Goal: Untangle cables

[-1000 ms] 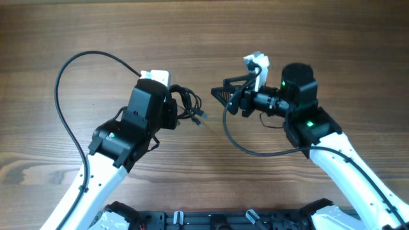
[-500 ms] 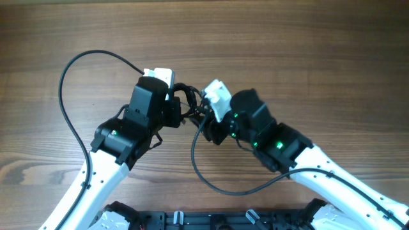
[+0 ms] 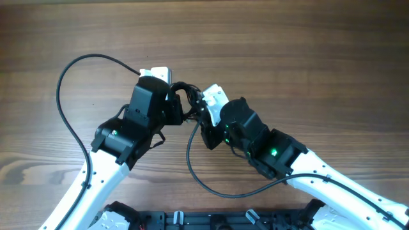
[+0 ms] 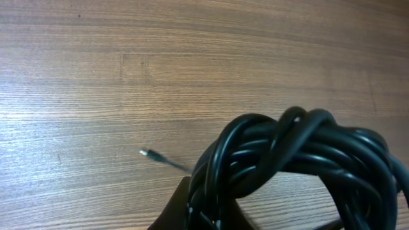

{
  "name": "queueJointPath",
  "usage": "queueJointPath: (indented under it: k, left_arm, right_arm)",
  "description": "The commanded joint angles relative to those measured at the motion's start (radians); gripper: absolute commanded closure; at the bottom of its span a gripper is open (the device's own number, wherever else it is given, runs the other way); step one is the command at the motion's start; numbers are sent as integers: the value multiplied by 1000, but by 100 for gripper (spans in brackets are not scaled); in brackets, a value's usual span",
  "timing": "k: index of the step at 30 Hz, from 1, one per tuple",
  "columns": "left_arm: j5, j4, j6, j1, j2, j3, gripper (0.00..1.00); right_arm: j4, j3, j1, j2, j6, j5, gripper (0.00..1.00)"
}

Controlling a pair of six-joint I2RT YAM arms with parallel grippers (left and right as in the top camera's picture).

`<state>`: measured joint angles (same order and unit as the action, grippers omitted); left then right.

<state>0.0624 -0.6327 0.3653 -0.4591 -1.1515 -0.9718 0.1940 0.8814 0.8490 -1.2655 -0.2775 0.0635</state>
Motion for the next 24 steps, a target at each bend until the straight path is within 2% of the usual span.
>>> queueJointPath:
  k: [1, 9, 11, 12, 16, 20, 24]
  left_arm:
    - [40, 22, 40, 1, -2, -3, 96]
    - [39, 35, 100, -24, -2, -3, 96]
    - [41, 35, 115, -24, -2, -3, 96]
    - [98, 36, 172, -9, -2, -3, 96]
    - [212, 48, 227, 1, -2, -3, 96]
    - [219, 68, 227, 1, -2, -3, 96]
    - [219, 69, 227, 1, -2, -3, 96]
  right_arm:
    - [-18, 18, 4, 56, -192, 149, 96]
    - [-90, 18, -4, 90, -423, 159, 96]
    - [-55, 18, -7, 90, -432, 156, 96]
    - [44, 18, -7, 90, -432, 132, 94]
    - [152, 18, -7, 90, -432, 146, 91]
    - [163, 18, -7, 90, -433, 182, 93]
    - [161, 18, -7, 90, -431, 193, 89]
